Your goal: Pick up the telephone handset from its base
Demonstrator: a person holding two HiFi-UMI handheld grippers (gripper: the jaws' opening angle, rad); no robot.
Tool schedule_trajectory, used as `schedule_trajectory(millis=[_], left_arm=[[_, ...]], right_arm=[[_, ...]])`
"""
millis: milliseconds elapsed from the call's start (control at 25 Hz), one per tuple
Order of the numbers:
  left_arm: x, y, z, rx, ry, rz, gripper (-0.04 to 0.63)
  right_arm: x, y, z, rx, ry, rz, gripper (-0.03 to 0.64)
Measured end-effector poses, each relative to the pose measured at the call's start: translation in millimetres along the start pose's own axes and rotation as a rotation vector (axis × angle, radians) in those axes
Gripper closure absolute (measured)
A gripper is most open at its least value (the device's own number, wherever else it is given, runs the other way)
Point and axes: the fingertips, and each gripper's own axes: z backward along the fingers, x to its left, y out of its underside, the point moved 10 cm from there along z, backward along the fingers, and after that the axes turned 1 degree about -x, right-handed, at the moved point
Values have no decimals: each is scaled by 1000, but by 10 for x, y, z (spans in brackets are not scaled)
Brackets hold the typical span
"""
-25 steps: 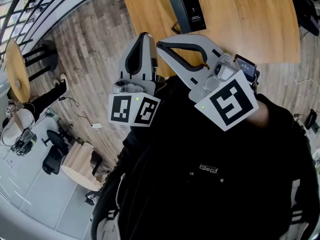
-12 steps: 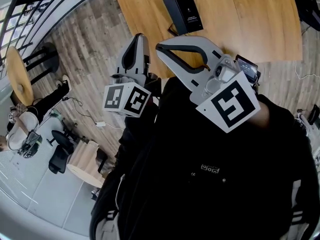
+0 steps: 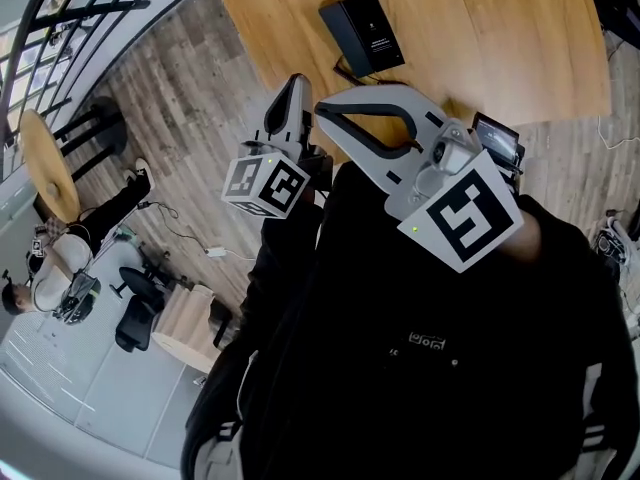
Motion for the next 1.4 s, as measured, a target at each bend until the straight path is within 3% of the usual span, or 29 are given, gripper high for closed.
schedule_trajectory(millis=[160,360,720,1080,1280,1400], left_arm=[[69,77,-103,41,20,55,589],[83,94,-230,64,20,40,589],[173,39,-473,94,82,26,589],[357,209,-710,137,97,59,589],[425,355,-822,200,178,51,501],[513,425,-927,226,237,61,489]], right_arm=[[-5,-13,10,-16,-21,-24,598],[5,42,30,13,-67,-23,598],[-45,38,104,16,-64,-15,598],[-84,56,167,12,-66,-7,598],[-82,42,181,19,-69,1,598],[-115,56,178,17,-65,1,598]])
